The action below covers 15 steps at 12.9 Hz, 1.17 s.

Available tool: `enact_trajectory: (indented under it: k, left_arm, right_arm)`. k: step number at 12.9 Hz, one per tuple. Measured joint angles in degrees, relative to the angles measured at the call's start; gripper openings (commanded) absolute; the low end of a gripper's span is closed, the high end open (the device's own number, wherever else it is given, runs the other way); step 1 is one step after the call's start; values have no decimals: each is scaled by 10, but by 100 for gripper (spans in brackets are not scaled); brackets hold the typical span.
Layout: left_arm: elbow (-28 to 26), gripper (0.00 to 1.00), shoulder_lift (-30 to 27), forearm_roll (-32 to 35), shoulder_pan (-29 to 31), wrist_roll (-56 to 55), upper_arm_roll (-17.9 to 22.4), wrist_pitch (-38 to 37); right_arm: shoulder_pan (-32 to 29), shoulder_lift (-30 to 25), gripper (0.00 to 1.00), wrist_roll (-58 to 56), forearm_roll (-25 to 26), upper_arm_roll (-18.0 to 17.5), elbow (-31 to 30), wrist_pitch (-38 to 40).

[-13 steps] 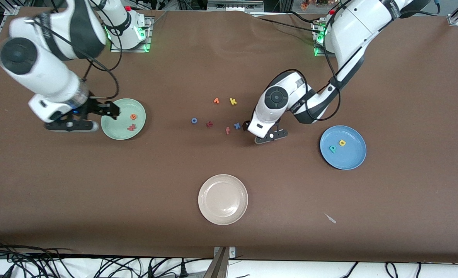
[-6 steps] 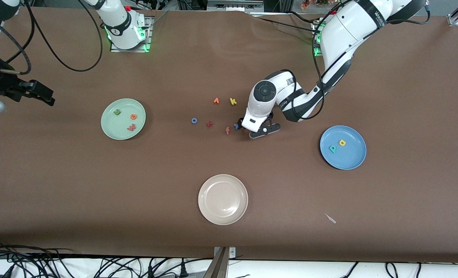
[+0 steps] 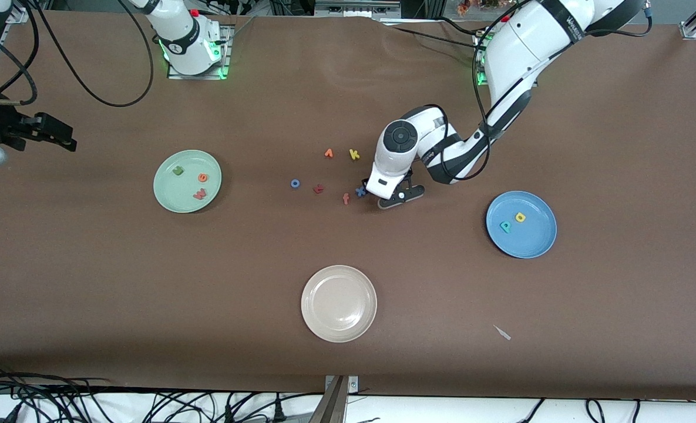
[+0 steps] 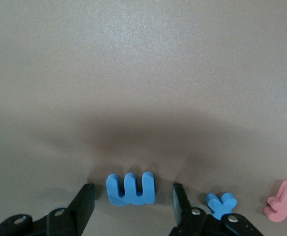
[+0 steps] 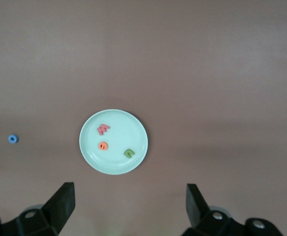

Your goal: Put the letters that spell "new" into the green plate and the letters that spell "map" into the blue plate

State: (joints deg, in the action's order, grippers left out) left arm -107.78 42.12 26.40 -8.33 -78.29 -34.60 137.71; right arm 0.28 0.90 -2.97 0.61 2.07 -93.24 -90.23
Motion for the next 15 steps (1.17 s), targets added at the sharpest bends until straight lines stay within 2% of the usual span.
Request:
enact_trajectory:
  k: [3, 7, 15]
  left_arm:
    - [0, 62, 0, 10, 0, 0, 0, 1]
    - [0, 43, -1, 11, 0, 0, 0, 3]
    - [1, 27, -3, 11, 0, 0, 1, 4]
  right_arm:
    - [0, -14, 100, 3, -6, -3, -5, 1]
    - [0, -16, 100, 6, -6, -5, -7, 0]
    - [-1, -15, 100, 7, -6, -5, -9, -14]
